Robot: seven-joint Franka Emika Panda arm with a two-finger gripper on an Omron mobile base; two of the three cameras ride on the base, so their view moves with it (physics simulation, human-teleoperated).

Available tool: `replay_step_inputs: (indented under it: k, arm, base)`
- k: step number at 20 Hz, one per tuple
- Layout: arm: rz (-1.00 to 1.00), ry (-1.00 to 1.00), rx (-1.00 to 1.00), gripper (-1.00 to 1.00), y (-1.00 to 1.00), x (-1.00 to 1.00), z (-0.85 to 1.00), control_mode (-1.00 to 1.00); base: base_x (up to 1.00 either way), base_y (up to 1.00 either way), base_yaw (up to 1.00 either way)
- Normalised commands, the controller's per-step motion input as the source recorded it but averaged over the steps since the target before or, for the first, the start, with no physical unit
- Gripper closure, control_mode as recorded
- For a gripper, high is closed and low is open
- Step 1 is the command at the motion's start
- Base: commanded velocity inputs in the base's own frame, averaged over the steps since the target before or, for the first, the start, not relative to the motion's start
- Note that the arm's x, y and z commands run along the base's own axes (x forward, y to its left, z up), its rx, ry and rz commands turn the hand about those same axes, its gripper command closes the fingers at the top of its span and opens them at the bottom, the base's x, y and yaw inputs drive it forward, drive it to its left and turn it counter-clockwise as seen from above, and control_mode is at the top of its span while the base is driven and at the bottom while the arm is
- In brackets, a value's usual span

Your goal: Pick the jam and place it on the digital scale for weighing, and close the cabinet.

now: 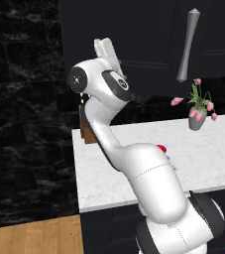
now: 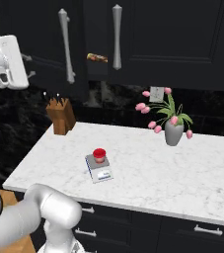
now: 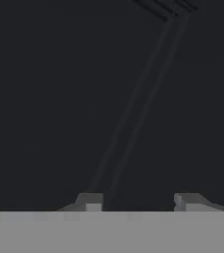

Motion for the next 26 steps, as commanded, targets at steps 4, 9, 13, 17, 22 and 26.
replay_step_inputs:
  k: [4, 9, 13, 17, 22, 26]
  arm:
    - [0.00, 0.00, 0.18, -1.00, -0.32, 0.88, 0.00, -1.00]
    - [0.00, 0.00, 0.10, -1.00, -0.32, 1.00, -0.27, -1.00]
    - [0.05, 0.00, 0.08, -1.00, -0.28, 1.00, -0.52, -1.00]
    - [0.06, 0.00, 0.07, -1.00, -0.25, 1.00, -0.55, -1.00]
    - [0.07, 0.00, 0.06, -1.00, -0.24, 1.00, -0.76, -1.00]
    - [0.06, 0.01, 0.07, -1.00, -0.35, 1.00, -1.00, -1.00]
  base:
    - [0.00, 0.00, 0.00]
    - [0.00, 0.00, 0.00]
    - [0.00, 0.00, 0.00]
    - [0.00, 0.00, 0.00]
    - [0.00, 0.00, 0.00]
    - [0.00, 0.00, 0.00]
